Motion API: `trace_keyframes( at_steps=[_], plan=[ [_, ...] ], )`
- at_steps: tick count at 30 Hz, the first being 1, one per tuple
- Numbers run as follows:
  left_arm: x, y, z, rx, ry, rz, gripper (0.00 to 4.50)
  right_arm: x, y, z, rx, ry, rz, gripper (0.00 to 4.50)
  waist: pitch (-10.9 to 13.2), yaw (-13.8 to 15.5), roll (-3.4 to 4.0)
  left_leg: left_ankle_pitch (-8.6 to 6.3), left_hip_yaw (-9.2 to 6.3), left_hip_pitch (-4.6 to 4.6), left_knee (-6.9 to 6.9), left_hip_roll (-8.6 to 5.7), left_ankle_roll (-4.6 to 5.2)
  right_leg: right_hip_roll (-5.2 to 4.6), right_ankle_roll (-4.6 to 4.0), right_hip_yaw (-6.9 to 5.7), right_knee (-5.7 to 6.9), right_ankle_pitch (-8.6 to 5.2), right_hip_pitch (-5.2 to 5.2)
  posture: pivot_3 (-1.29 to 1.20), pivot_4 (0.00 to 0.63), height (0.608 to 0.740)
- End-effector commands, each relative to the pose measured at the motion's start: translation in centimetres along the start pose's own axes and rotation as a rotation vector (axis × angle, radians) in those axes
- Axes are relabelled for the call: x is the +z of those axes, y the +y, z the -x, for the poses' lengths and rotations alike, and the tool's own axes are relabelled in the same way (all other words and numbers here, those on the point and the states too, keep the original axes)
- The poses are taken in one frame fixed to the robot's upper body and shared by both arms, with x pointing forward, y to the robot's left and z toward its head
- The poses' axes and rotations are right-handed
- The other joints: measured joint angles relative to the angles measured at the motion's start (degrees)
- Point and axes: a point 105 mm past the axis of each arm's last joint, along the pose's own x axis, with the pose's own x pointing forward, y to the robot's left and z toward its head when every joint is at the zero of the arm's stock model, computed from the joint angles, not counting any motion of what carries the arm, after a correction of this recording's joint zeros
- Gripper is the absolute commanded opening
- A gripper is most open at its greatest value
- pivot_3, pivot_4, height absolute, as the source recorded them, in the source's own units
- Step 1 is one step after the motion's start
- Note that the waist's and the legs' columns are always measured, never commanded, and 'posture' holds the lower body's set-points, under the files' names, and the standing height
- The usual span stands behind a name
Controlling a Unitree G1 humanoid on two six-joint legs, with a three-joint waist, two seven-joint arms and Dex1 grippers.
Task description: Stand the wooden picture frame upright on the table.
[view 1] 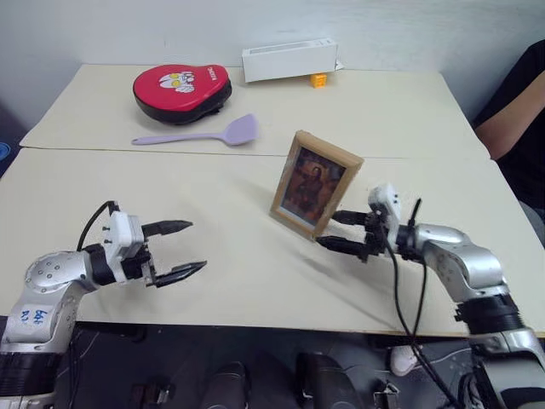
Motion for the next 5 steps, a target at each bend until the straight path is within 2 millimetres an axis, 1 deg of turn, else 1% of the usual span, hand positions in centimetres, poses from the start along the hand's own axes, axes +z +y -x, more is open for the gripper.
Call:
trace_keyframes(
  at_steps=[1,2,4,5],
  plan=[
    [-1.2,0.7,2.7,0.076,0.098,-0.054,4.50,1.1,-0.1,3.5,-0.022,-0.027,0.295,4.49,0.00,0.00,0.00,-0.01,0.01,0.01,-0.03,0.00,0.01,0.00,0.01,0.00,-0.11,0.00,0.02,0.00,0.150,0.740],
    [-1.8,0.7,3.3,0.088,0.121,-0.055,4.50,0.6,0.2,4.5,-0.012,-0.003,0.397,4.49,0.00,-0.01,0.00,-0.02,0.04,0.03,-0.04,-0.01,0.03,0.00,0.02,0.01,-0.13,0.01,0.04,0.00,0.150,0.740],
    [-2.5,0.5,4.3,0.111,0.143,-0.049,4.50,-0.6,1.4,6.3,0.063,0.039,0.561,4.49,0.00,-0.04,0.00,-0.04,0.07,0.12,-0.04,-0.01,0.08,0.01,0.04,0.02,-0.15,0.02,0.12,0.00,0.150,0.740],
    [-2.8,0.4,4.6,0.116,0.148,-0.053,4.50,-1.2,1.6,7.0,0.076,0.065,0.594,4.49,0.00,-0.04,0.00,-0.06,0.08,0.13,-0.04,-0.01,0.10,0.01,0.04,0.02,-0.16,0.02,0.13,0.00,0.150,0.740]
  ],
)
